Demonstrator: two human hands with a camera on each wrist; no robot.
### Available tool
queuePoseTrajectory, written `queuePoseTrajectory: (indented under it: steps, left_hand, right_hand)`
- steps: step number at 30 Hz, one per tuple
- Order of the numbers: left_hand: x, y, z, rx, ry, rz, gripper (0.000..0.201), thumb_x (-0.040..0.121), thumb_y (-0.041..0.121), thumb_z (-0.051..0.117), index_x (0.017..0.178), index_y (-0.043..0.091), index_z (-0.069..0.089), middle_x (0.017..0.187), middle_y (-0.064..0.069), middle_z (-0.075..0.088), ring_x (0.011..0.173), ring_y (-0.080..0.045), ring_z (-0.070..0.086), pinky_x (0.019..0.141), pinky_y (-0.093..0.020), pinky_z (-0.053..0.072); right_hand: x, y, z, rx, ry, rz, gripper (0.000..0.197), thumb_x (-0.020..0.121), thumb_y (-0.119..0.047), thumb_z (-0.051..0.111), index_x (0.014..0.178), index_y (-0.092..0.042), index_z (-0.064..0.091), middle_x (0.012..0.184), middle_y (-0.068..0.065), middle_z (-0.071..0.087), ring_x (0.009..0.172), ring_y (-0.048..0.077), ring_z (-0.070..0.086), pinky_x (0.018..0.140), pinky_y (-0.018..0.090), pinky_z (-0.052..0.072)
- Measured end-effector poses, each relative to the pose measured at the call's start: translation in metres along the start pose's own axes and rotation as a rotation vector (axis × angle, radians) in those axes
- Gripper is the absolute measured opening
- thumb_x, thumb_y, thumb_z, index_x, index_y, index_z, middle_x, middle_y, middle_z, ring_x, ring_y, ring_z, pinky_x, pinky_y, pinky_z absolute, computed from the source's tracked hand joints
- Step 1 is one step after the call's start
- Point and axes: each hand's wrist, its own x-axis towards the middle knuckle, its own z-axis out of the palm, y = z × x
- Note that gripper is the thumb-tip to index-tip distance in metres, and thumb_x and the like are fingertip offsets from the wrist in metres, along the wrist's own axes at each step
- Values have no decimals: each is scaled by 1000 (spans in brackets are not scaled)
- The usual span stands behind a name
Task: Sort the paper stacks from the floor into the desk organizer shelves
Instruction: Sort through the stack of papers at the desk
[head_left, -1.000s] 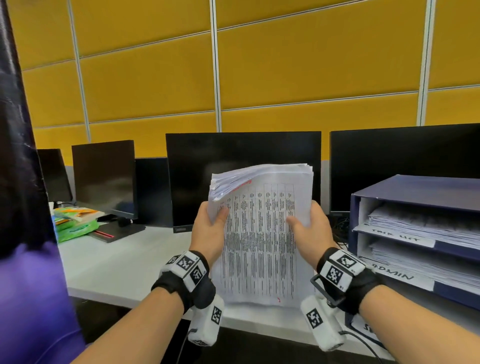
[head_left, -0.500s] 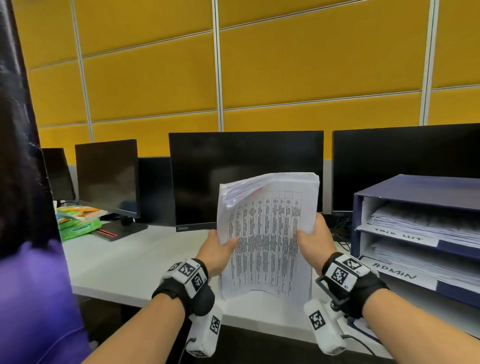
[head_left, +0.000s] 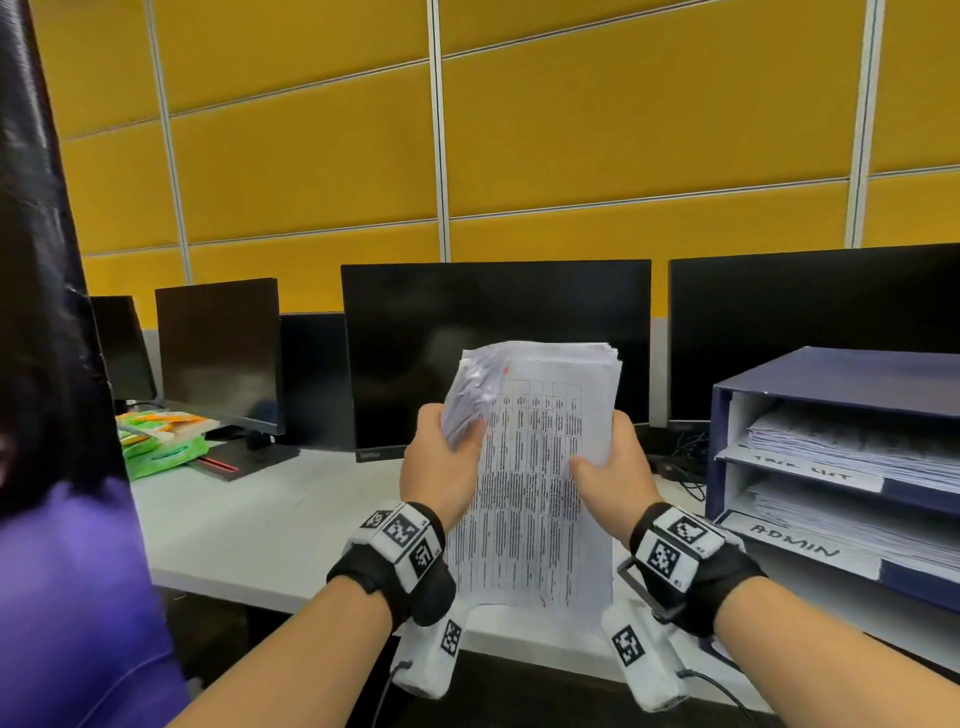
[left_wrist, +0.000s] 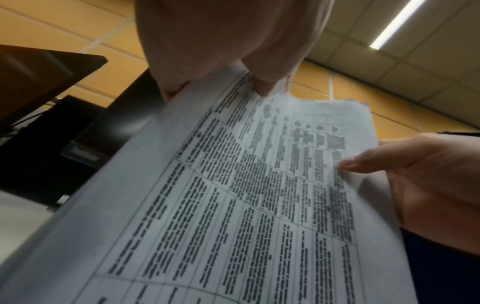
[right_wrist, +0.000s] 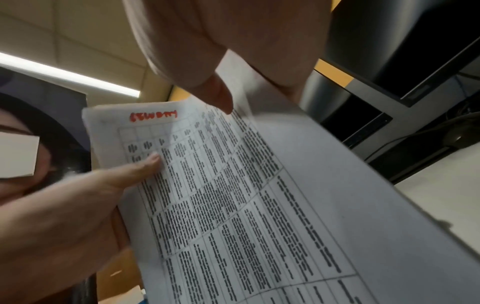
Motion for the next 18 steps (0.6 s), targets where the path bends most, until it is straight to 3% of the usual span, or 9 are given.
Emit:
queuePoseTrajectory:
  steps: [4, 7, 9, 12, 15, 16, 18]
  left_hand:
    - [6, -16, -10, -84, 35, -122, 27, 87, 38, 68, 104, 20, 57, 94, 1, 66, 84, -16, 66, 77, -38, 57]
    - [3, -29, -19, -189, -56, -295, 29, 84, 41, 71, 103, 20, 66, 99, 1, 73, 92, -18, 69, 86, -40, 56]
    - [-4, -37, -22, -179, -137, -345, 22, 88, 38, 67, 102, 20, 67, 98, 0, 73, 90, -17, 69, 80, -34, 56]
    - [-16, -49, -27, -13, -340, -405, 16, 93, 33, 60, 108, 25, 62, 99, 3, 71, 89, -14, 68, 71, -29, 55]
    - [-25, -62, -35, 187, -531, -453, 17, 91, 22, 65, 108, 27, 62, 112, -1, 70, 101, -19, 67, 83, -40, 58]
    - [-27, -66, -36, 249, -550, -442, 22, 90, 20, 66, 111, 24, 62, 114, -2, 69, 101, -20, 68, 83, -42, 59]
    - [-29, -68, -37, 325, -518, -423, 25, 88, 19, 68, 113, 20, 62, 107, -2, 70, 83, -19, 71, 69, -38, 62]
  right_hand:
    - [1, -2, -4, 34, -35, 14, 45, 89, 4, 53, 122, -22, 39, 102, -10, 52, 85, -4, 51, 55, 11, 44]
    - [-2, 3, -4, 17, -54, 47, 45, 89, 2, 55, 127, -18, 41, 106, -7, 54, 87, 0, 53, 64, 12, 43]
    - [-6, 9, -2, 12, -65, 84, 44, 91, 0, 55, 130, -14, 43, 109, -5, 55, 92, 4, 54, 75, 14, 42]
    - [-9, 16, -1, 1, -33, 114, 40, 93, -2, 54, 131, -10, 45, 113, -1, 56, 99, 10, 53, 85, 23, 41]
    - [-9, 19, 1, 20, 22, 134, 38, 92, 0, 53, 128, -10, 47, 111, 1, 58, 101, 17, 55, 86, 27, 42]
    - [-8, 19, 2, 32, 34, 140, 37, 92, 1, 53, 127, -10, 47, 110, 2, 58, 102, 19, 56, 86, 28, 42]
    - [-8, 17, 5, 44, 46, 136, 37, 92, 3, 52, 126, -11, 48, 108, 2, 58, 101, 19, 56, 86, 29, 43]
